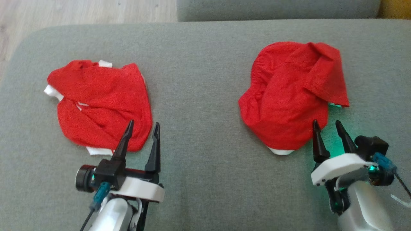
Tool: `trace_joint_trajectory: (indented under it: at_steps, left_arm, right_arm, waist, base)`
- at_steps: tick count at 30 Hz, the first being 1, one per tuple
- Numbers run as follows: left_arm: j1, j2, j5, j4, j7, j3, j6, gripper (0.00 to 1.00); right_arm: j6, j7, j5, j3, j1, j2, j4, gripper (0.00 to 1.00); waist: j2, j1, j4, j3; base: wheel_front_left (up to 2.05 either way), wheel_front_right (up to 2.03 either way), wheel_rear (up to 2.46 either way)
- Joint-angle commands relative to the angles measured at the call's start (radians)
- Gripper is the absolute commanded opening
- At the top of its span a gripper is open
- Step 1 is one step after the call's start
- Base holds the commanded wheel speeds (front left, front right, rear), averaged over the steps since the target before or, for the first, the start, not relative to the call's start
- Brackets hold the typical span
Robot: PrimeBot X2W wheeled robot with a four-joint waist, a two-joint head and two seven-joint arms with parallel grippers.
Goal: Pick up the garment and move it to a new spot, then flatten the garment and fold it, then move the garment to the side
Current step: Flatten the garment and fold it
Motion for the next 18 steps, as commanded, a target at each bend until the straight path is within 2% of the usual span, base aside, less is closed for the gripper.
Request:
trace_joint_trajectory:
  at_steps: [1, 5, 9, 10, 11, 14, 18]
  left_arm:
    - [-0.044, 0.003, 0.008, -0.021, -0.011, 0.024, -0.003, 1.0]
    - [-0.056, -0.001, 0.011, -0.011, -0.011, 0.018, -0.008, 1.0]
    - [-0.063, -0.003, 0.013, -0.004, -0.012, 0.018, -0.007, 1.0]
    - [-0.064, -0.003, 0.013, -0.002, -0.012, 0.019, -0.006, 1.0]
    - [-0.065, -0.003, 0.013, 0.0, -0.012, 0.02, -0.005, 1.0]
    - [-0.062, -0.001, 0.012, 0.006, -0.012, 0.024, -0.002, 1.0]
    - [-0.046, -0.014, -0.015, 0.004, -0.012, 0.038, -0.005, 1.0]
  right_arm:
    - [-0.001, 0.003, 0.015, 0.018, -0.048, -0.004, 0.011, 1.0]
    - [-0.001, 0.015, 0.034, 0.014, -0.114, -0.004, 0.135, 1.0]
    - [-0.001, 0.009, 0.071, 0.07, -0.164, -0.004, 0.229, 1.0]
    - [-0.001, -0.001, 0.065, 0.073, -0.174, -0.004, 0.246, 0.35]
    - [-0.001, -0.014, 0.058, 0.073, -0.183, -0.004, 0.259, 0.0]
    - [-0.001, -0.051, 0.026, 0.045, -0.202, -0.004, 0.283, 0.0]
    - [-0.001, -0.077, -0.096, -0.033, -0.196, -0.004, 0.252, 0.0]
  waist:
    - [0.0, -0.0001, 0.015, 0.015]
    - [0.0, -0.0001, 0.025, 0.026]
    - [0.0, -0.0001, 0.025, 0.028]
    - [0.0, -0.0001, 0.023, 0.027]
    - [0.0, -0.0001, 0.018, 0.024]
    - [0.0, -0.0001, 0.002, 0.008]
    - [0.0, -0.0001, -0.029, -0.026]
  base:
    - [0.0, 0.0, 0.0]
    - [0.0, 0.0, 0.0]
    - [0.0, 0.0, 0.0]
    - [0.0, 0.0, 0.0]
    - [0.0, 0.0, 0.0]
    - [0.0, 0.0, 0.0]
    - [0.0, 0.0, 0.0]
